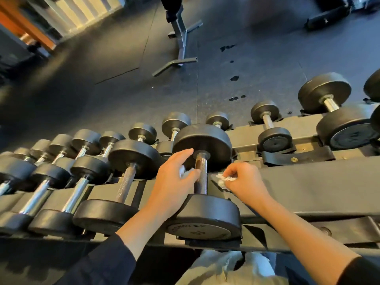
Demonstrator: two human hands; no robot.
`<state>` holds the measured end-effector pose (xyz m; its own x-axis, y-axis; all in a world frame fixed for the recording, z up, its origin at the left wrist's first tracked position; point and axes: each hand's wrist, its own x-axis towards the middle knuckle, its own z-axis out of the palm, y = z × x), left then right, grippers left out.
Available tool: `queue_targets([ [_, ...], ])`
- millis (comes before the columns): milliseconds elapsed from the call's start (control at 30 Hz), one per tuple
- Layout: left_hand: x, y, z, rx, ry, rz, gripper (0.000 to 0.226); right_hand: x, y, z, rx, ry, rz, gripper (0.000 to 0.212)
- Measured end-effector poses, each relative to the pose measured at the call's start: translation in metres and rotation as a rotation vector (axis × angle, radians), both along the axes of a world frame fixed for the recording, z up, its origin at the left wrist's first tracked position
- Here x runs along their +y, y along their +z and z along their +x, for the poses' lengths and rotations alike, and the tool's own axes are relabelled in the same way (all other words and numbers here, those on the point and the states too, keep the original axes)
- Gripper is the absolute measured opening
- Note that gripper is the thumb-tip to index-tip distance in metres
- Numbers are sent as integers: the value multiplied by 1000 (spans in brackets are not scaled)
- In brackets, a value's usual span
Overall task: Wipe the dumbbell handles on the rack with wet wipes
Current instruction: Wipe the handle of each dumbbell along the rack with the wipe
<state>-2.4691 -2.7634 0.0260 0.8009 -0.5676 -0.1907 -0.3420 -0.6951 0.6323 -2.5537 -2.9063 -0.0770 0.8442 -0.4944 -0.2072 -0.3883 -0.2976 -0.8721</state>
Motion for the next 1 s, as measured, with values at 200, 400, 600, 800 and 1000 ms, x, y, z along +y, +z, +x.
queue_targets([
  [200, 0, 2, -2, 9, 55, 1, 47, 17, 2, 25, -157, -86, 145, 17],
  [400, 0, 1, -1, 0, 56, 15, 47, 19, 5, 16, -207, -52, 286, 19],
  [600, 0, 1, -2, -13, 56, 9, 48, 13, 11, -1, -174, 246, 517, 11],
  [800, 1, 1, -1, -21, 79, -9, 47, 0, 14, 1, -225, -53, 436, 19],
  [1000, 0, 1, -5, -52, 83, -14, 47, 4, 19, 14, -284, 127, 265, 22],
])
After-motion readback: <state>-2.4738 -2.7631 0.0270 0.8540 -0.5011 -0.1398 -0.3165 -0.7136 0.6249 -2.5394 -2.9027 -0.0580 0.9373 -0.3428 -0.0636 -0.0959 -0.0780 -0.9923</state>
